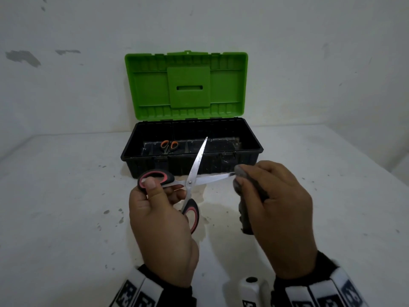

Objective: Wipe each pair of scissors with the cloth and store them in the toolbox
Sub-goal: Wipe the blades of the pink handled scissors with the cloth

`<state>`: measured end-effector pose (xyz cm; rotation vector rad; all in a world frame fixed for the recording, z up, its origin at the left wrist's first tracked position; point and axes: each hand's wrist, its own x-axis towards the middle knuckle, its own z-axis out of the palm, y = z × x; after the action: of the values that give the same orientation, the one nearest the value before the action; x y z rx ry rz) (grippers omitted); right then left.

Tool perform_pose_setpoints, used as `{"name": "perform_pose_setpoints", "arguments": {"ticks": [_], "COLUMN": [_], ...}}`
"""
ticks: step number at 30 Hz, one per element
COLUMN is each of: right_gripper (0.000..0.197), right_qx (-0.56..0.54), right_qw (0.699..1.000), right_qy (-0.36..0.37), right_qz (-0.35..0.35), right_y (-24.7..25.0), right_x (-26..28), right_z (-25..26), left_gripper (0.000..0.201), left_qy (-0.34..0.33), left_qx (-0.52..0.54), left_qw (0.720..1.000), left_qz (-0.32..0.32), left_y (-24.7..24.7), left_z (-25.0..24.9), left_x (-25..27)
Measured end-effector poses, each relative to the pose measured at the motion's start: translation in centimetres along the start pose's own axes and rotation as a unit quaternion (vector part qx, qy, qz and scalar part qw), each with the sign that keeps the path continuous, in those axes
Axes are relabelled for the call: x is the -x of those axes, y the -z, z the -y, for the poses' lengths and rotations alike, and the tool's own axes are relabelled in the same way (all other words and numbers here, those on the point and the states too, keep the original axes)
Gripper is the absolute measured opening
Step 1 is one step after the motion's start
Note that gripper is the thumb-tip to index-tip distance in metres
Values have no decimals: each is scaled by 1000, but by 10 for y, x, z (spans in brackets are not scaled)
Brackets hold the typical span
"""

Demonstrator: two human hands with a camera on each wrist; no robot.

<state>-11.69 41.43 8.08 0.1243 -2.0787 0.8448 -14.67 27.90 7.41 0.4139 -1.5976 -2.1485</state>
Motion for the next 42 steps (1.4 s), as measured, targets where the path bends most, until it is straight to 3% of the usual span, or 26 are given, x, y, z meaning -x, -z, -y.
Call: {"name": "perform_pose_setpoints", "arguments": {"ticks": [4, 11, 23, 25, 27, 29, 31, 35, 42], "right_gripper": [16, 17, 12, 6, 13, 11, 6, 16, 22], "right_qx": [58, 76, 80, 41, -6, -33, -28, -4, 87], "right_qw": [992, 988, 995, 998, 997, 994, 995, 988, 943], "right_qy": [99, 125, 51, 4, -60, -77, -36, 58, 214], "right_qz": [59, 51, 27, 42, 53, 67, 89, 144, 241], "right_y": [-17, -15, 19, 24, 33, 44, 53, 51, 3], "right_x": [6, 10, 0, -1, -4, -11, -20, -32, -21], "right_z": [20, 11, -16, -26, -31, -27, -12, 11, 17], "left_gripper": [32, 31, 30, 30, 30, 29, 29, 28, 30], "left_qy": [34, 97, 81, 52, -4, -59, -88, -113, -129], "left_qx": [5, 18, 13, -1, -29, -61, -85, -117, -121], "left_qw": [999, 995, 996, 998, 998, 995, 990, 983, 978], "left_qz": [13, 33, 46, 45, 48, 55, 67, 86, 114], "left_y": [-5, -7, -2, 1, 4, 6, 9, 10, 10], "left_z": [-5, -7, -11, -14, -17, -21, -22, -21, -24], "left_x": [3, 4, 4, 1, -1, -4, -5, -3, -1]}}
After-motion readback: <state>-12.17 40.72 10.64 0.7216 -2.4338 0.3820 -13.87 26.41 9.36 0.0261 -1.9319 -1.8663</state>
